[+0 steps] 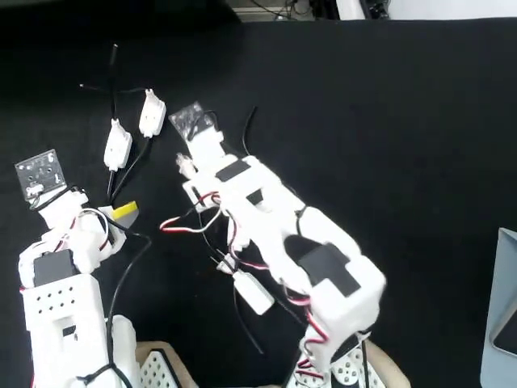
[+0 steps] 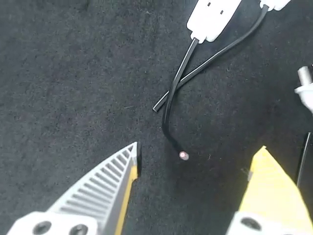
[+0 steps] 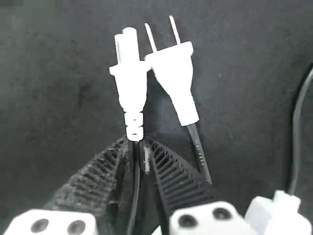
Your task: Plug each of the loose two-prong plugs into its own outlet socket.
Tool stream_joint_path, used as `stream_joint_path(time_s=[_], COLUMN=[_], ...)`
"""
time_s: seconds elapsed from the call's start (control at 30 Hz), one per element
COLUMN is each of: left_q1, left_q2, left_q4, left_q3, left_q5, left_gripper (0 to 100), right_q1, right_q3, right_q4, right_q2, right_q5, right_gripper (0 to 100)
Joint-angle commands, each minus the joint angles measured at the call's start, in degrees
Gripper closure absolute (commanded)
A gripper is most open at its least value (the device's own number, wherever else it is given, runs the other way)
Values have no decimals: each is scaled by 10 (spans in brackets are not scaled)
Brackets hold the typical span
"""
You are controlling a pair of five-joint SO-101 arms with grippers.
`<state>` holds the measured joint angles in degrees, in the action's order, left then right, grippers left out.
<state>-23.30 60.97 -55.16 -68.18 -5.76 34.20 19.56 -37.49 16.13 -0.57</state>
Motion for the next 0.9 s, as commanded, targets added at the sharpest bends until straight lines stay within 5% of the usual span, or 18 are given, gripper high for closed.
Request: stream_joint_path(time_s=[0.0, 0.27, 0.57, 0.87], left_q1=[-3, -3, -3, -3], left_q2=[7, 7, 7, 7], left_q4=[11, 12, 12, 13], left_q3=[3, 2, 2, -3], left_q5=[-1, -2, -3, -1], left_gripper=[647, 647, 647, 647], right_q1=[-3, -32, -108, -151], right_q3=[10, 52, 56, 56], right_q4=[-23, -33, -183, -362], right_q2=[-131, -321, -400, -454], right_q5=[-11, -123, -283, -320], right_gripper=[987, 987, 986, 986])
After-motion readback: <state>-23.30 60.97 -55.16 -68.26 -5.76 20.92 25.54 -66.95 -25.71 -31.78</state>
